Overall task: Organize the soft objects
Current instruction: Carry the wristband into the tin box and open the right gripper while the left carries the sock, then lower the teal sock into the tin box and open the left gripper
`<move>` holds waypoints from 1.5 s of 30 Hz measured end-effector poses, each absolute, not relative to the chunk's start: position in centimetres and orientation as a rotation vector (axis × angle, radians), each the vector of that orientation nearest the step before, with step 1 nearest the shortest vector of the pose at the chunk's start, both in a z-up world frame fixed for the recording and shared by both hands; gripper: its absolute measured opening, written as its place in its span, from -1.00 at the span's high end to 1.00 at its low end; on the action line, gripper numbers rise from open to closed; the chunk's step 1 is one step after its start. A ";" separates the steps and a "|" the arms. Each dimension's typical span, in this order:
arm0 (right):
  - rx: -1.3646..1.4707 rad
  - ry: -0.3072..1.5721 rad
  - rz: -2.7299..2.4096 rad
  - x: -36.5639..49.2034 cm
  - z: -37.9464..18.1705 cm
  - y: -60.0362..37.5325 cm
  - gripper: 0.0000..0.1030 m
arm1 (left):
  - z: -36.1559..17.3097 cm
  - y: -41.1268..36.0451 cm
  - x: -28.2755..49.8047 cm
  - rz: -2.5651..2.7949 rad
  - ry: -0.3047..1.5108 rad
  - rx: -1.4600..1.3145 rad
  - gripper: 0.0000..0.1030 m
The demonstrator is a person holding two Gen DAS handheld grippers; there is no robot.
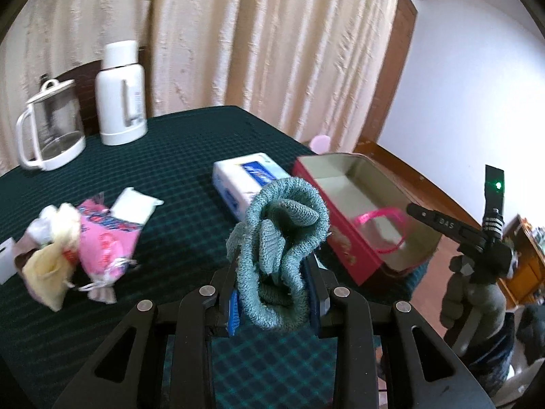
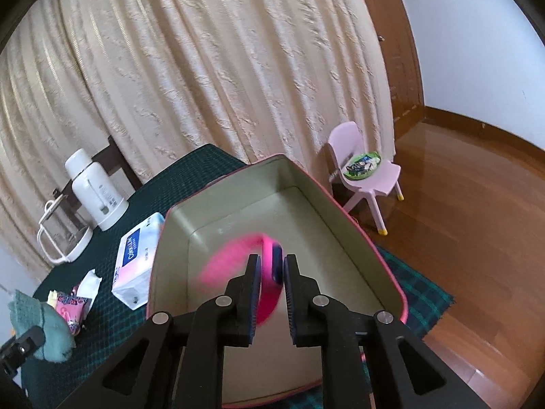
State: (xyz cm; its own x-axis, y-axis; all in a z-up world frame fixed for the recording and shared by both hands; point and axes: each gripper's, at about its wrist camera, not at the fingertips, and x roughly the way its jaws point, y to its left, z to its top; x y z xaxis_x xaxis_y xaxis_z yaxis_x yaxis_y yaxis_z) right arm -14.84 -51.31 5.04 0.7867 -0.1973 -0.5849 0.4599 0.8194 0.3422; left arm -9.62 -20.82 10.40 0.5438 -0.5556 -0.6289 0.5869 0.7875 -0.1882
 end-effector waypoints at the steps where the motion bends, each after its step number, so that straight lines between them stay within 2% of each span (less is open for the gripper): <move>1: 0.502 0.560 -0.372 -15.0 4.9 -51.5 0.62 | 10.4 -21.3 -9.7 -0.689 0.733 0.050 0.40; 4: 0.523 0.533 -0.390 -15.8 4.9 -52.2 0.42 | 10.4 -23.0 -9.9 -0.728 0.740 0.067 0.40; 13: 0.499 0.464 -0.443 -17.1 5.6 -52.6 0.26 | 10.7 -27.9 -10.3 -0.836 0.730 0.110 0.40; 20: 0.466 0.424 -0.463 -17.5 6.0 -52.3 0.02 | 10.7 -31.3 -10.1 -0.917 0.738 0.109 0.40; 24: 0.473 0.417 -0.467 -17.7 6.0 -52.5 -0.02 | 10.4 -33.3 -10.0 -0.966 0.749 0.113 0.39; 26: 0.478 0.418 -0.466 -17.7 6.0 -52.6 -0.02 | 10.1 -34.3 -10.1 -0.988 0.757 0.118 0.30; 28: 0.478 0.418 -0.466 -17.7 5.9 -52.6 -0.02 | 9.8 -35.1 -10.1 -1.012 0.764 0.117 -0.11; 30: 0.476 0.416 -0.466 -17.8 5.9 -52.6 -0.02 | 9.6 -35.6 -10.0 -1.025 0.778 0.117 -0.28; 40: 0.490 0.380 -0.444 -18.2 5.9 -52.7 -0.14 | 8.6 -34.0 -8.9 -0.940 0.786 0.065 -0.29; 43: 0.479 0.345 -0.425 -18.5 6.3 -52.1 -0.39 | 8.8 -33.2 -9.0 -0.907 0.764 0.077 -0.29; 45: 0.469 0.311 -0.413 -18.7 6.6 -51.7 -0.69 | 8.9 -32.6 -9.1 -0.889 0.748 0.076 -0.29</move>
State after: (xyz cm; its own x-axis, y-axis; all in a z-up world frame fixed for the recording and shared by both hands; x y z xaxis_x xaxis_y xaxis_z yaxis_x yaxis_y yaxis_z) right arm -18.71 -51.66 6.59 0.8717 -0.3104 -0.3792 0.4503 0.8127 0.3699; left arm -9.09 -32.56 8.92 0.3979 -0.6757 -0.6206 0.7266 0.6451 -0.2366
